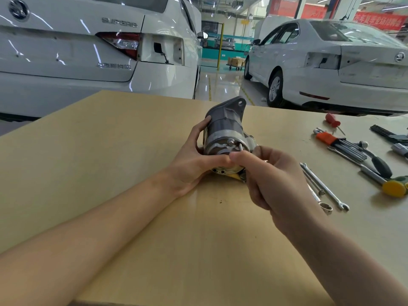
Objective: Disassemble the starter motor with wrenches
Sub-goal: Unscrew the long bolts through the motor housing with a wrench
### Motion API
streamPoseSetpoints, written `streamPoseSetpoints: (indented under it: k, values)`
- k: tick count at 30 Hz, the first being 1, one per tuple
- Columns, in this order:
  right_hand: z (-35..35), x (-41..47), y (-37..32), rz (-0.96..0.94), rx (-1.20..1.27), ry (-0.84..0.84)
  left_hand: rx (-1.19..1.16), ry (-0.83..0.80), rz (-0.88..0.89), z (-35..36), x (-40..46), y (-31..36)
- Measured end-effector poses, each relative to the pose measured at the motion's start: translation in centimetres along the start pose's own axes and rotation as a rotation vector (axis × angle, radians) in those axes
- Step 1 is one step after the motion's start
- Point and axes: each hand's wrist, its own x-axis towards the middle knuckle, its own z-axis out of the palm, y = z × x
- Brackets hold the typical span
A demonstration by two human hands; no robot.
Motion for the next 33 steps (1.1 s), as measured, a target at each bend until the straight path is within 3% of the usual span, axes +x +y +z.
streamPoseSetpoints:
  k: [5,9,13,17,20,24,33]
  values:
    - [0.9,-0.6,-0.3,-0.361,-0.449,0.161,0.003,-0.001,-0.001,0.1,0.0,0.1]
    - [1.1,-3.3,-0.2,-0.603,-0.57,0.129,-0.006,0.005,-0.013,0.0,0.3,0.0]
    - [-1.3,-7.0,1.2,-0.695,-0.675,0.12,-0.022,0.004,-0.013,0.0,0.3,-0.1]
    - [-5.3,-7.6,2.1,-0.69,-0.817,0.226,-0.014,0.003,-0.004,0.1,0.3,0.0]
    - [-9.4,-4.8,2.0,-0.545,-0.943,0.27,-0.008,-0.002,-0.004,0.1,0.1,0.1]
    - [-13.8,-1.6,2.2,-0.36,-1.096,0.254,-0.012,-0.005,-0.006,0.2,0.2,0.1]
    - [-14.7,0.3,2.9,-0.266,-1.268,0.09,-0.015,-0.016,-0.006,0.2,0.1,0.1]
